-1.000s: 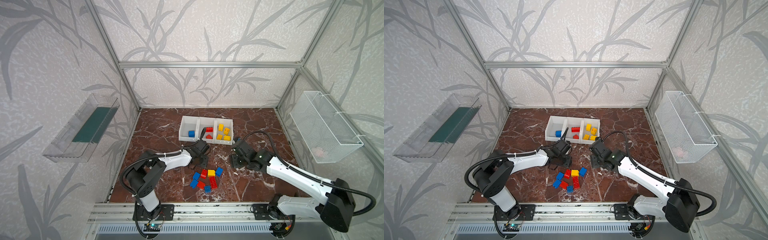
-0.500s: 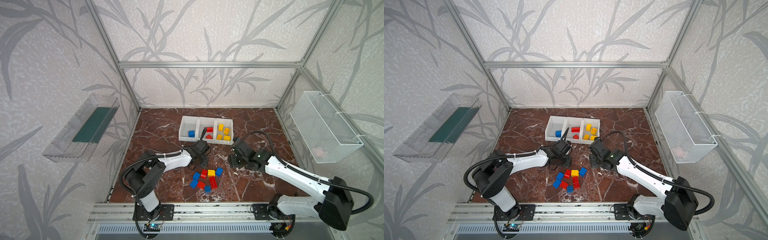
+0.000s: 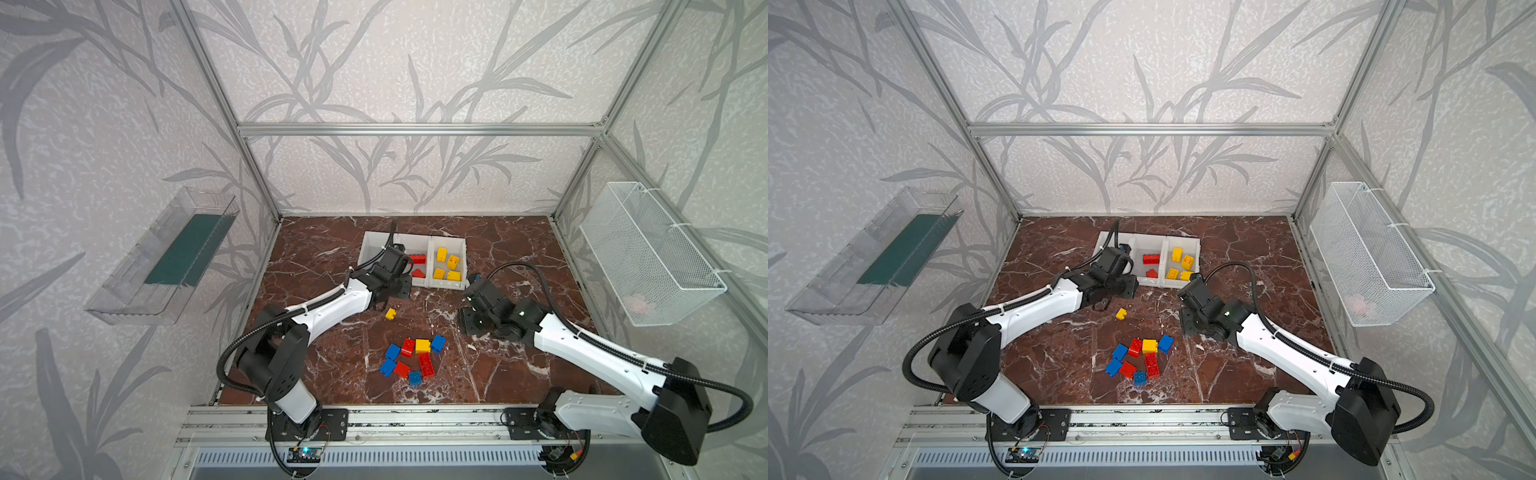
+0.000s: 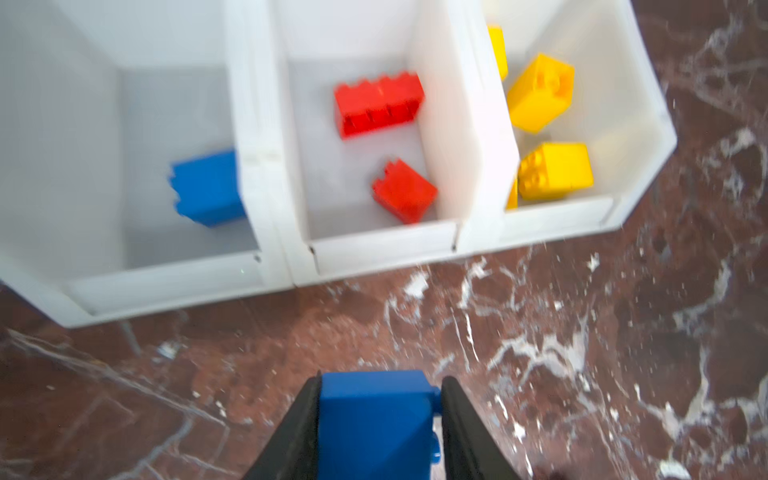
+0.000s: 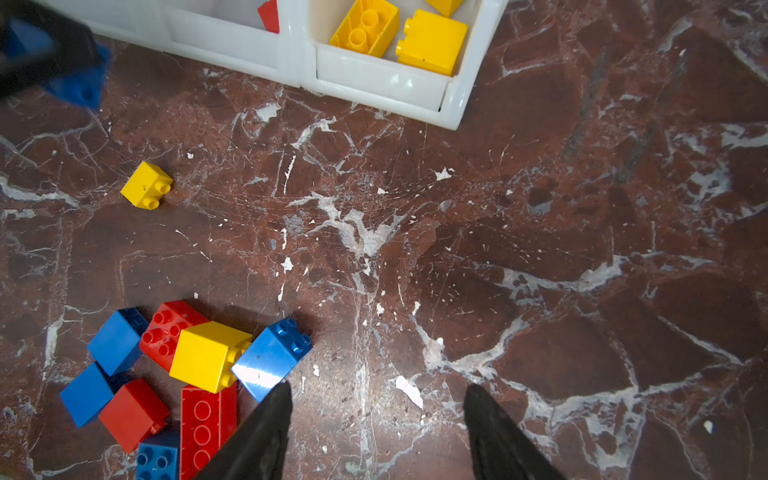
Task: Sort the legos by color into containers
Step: 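Carry the blue brick with the left gripper and drop it in the blue compartment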
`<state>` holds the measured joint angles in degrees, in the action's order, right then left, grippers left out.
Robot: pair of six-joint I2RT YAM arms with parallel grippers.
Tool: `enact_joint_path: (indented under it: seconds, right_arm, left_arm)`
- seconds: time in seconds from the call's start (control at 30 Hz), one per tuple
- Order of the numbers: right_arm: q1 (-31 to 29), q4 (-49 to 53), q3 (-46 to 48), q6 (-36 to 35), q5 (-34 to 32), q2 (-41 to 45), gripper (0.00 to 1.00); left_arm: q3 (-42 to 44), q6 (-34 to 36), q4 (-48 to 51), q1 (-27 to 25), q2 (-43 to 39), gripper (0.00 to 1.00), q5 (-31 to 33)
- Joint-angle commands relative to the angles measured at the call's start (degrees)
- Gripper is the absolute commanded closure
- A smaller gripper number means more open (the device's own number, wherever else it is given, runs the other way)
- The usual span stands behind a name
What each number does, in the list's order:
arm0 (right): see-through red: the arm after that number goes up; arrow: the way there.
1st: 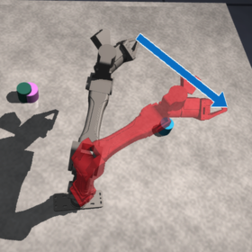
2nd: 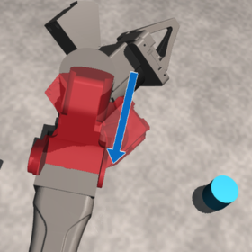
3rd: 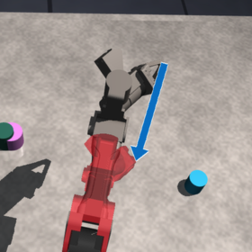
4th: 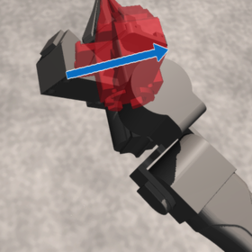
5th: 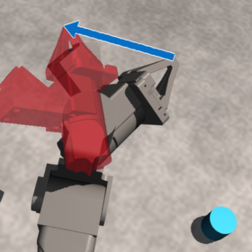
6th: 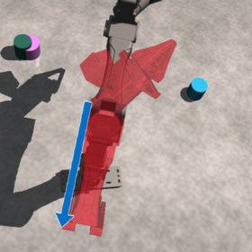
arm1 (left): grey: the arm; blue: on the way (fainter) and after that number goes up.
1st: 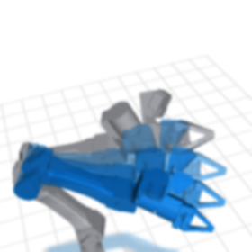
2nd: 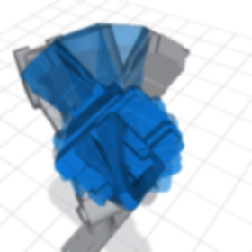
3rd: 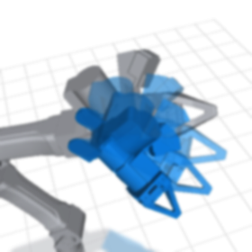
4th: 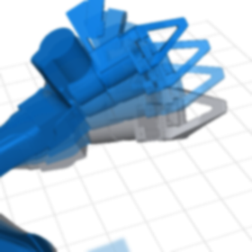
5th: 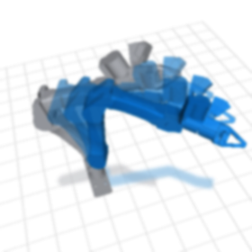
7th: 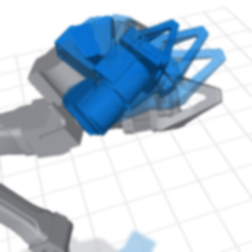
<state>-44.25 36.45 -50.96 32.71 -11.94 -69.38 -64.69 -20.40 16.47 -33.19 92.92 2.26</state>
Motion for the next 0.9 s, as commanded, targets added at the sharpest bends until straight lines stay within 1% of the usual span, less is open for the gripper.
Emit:
enact_joint_path:
  seconds: [0.0,0.13,0.23,0.33,0.5,0.6,0.77,0.87]
  right_arm:
    - [-0.14,1.58,-0.38,-0.1,-1.3,1.83,0.33]
    - [-0.15,1.61,0.07,0.07,-1.59,2.58,0.33]
    - [-0.14,1.84,0.11,0.03,-1.68,2.85,0.33]
    - [-0.14,2.62,-0.04,-0.19,-1.92,3.36,0.33]
    - [-0.14,3.26,0.57,0.07,-2.22,4.76,0.33]
    - [-0.14,3.74,0.99,0.58,-2.38,5.78,0.33]
    - [-0.13,3.98,2.0,0.87,-3.43,7.32,0.33]
    - [-0.18,4.5,1.83,1.0,-3.79,7.85,0.33]
  left_arm:
    - [-1.73,1.68,-2.9,4.0,-0.95,0.6,1.24]
    - [-4.78,1.27,-4.13,8.73,2.21,0.6,1.6]
    - [-7.32,1.23,-4.24,11.16,5.13,0.6,1.43]
    - [-10.16,1.51,-4.16,12.7,7.94,0.59,1.43]
    - [-14.9,2.42,-3.34,13.72,12.66,0.59,1.4]
    - [-16.75,2.81,-2.53,14.01,13.78,0.55,2.07]
    - [-16.79,2.83,-3.64,14.29,13.7,0.38,2.42]
    - [-16.5,2.36,-3.46,14.38,13.6,0.36,2.31]
